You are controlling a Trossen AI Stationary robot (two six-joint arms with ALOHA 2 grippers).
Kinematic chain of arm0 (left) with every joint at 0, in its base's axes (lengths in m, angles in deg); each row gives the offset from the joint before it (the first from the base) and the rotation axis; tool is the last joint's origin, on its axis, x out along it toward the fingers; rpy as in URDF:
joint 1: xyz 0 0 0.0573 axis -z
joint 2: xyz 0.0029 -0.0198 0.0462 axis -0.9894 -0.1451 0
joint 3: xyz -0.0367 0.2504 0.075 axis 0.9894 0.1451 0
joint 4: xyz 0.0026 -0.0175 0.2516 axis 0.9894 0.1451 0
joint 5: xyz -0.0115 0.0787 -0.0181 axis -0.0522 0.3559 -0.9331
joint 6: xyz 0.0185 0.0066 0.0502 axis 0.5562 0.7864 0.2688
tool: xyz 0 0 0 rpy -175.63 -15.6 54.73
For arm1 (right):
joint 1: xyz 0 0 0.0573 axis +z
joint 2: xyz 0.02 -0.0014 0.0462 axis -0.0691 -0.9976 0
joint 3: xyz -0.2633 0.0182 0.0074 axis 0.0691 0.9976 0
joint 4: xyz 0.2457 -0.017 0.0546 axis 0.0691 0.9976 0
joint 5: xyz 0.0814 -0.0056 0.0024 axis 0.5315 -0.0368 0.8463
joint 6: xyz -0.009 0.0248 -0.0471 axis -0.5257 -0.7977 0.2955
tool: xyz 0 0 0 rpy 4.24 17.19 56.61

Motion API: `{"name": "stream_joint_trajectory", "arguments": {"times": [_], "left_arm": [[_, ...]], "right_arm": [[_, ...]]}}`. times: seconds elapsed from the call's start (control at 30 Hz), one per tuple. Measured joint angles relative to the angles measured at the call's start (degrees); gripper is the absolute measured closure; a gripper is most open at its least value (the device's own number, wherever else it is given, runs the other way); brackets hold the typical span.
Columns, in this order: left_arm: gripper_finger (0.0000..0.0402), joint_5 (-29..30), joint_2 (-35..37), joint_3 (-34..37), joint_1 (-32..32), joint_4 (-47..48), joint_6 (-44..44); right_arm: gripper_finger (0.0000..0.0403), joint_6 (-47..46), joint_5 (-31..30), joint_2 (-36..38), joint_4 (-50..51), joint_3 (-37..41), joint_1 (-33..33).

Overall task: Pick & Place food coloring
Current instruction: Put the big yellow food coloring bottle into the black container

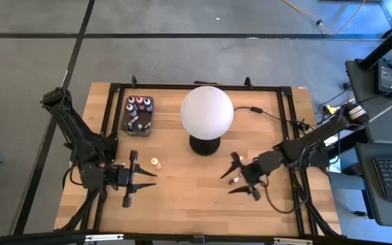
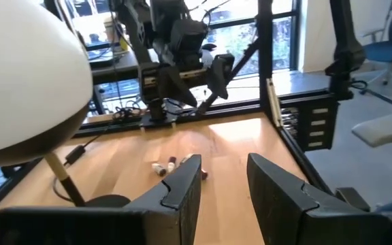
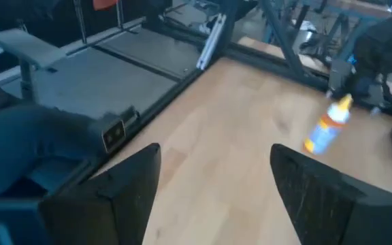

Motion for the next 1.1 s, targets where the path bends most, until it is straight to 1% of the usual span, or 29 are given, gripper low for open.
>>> {"name": "stream_joint_trajectory", "arguments": {"times": [0.07,0.13,0.2,0.27,0.33,0.4,0.47,0.6,0.7,0.83,0.9,1.03,1.1], "left_arm": [[0.0286,0.0,0.0,0.0,-0.7,0.0,0.0],[0.0286,0.0,0.0,0.0,-1.3,0.0,-0.3],[0.0282,0.1,0.0,0.0,-1.6,0.0,-0.5],[0.0275,0.0,0.0,0.0,-2.2,0.0,-0.5],[0.0263,0.1,0.0,0.0,-2.9,0.0,-0.5],[0.0245,0.0,0.0,0.0,-3.9,0.1,-0.5],[0.0222,-0.9,0.0,0.0,-5.2,0.3,-0.5],[0.0177,-1.3,0.0,0.0,-7.3,0.5,-0.5],[0.0156,-1.4,0.0,0.0,-8.0,0.8,-0.5],[0.0149,-0.6,0.0,0.0,-8.1,2.2,-0.8],[0.0149,-0.6,0.0,-0.1,-9.0,2.5,-2.9],[0.0156,-4.8,-0.3,-3.4,-12.6,12.1,-8.6],[0.0160,-6.5,-1.0,-6.0,-15.6,20.5,-13.5]], "right_arm": [[0.0123,1.4,-0.3,3.4,0.2,3.4,0.0],[0.0123,4.7,-3.0,7.1,0.5,5.6,-0.4],[0.0123,7.8,-9.1,10.6,3.3,7.4,-0.8],[0.0123,6.3,-16.3,13.3,5.4,9.1,-0.9],[0.0123,3.9,-22.6,15.9,5.1,10.2,-0.8],[0.0123,3.2,-25.6,17.9,4.7,11.0,-1.1],[0.0123,4.2,-24.9,19.4,5.1,11.9,-2.2],[0.0123,4.9,-18.3,21.4,5.0,13.3,-7.1],[0.0123,4.5,-13.7,22.7,9.0,13.4,-11.5],[0.0123,3.2,-7.2,25.3,14.4,13.4,-15.7],[0.0123,2.8,-5.2,26.7,16.3,13.4,-17.0],[0.0123,2.8,-4.6,28.1,17.1,13.4,-18.9],[0.0123,2.9,-4.5,28.3,16.7,13.4,-19.7]]}}
